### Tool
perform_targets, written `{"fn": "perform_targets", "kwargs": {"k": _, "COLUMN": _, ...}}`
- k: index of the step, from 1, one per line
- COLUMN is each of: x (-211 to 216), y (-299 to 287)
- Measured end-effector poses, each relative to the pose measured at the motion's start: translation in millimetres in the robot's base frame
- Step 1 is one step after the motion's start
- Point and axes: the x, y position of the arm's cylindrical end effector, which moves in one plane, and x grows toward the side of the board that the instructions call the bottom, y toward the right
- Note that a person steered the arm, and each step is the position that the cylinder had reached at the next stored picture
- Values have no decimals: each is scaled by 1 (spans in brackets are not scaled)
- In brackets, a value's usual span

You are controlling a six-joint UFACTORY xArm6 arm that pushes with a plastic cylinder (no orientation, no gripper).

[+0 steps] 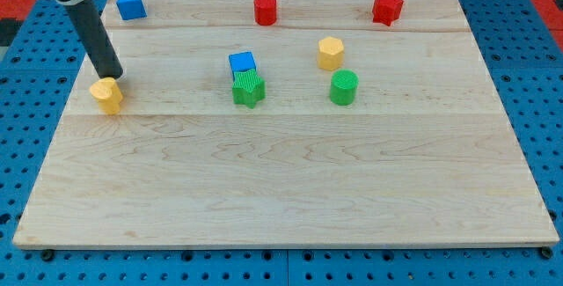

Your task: Move the blue cube into the left side of the green star

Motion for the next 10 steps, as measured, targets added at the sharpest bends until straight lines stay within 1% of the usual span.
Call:
{"fn": "perform_targets", "kwargs": {"k": 1, "x": -11, "y": 31}}
{"fn": "perform_targets", "kwargs": {"k": 2, "x": -11, "y": 74}}
{"fn": "perform_targets", "kwargs": {"k": 3, "x": 14, "y": 98}}
{"fn": "perform_targets", "kwargs": {"k": 5, "x": 85, "y": 129}}
{"fn": "perform_targets", "kwargs": {"k": 6, "x": 113, "y": 174}}
{"fn": "perform_targets", "kwargs": {"k": 8, "x": 111, "y": 236}}
{"fn": "perform_targets", "kwargs": {"k": 9, "x": 111, "y": 251}}
{"fn": "perform_targets", "kwargs": {"k": 10, "x": 95, "y": 244}}
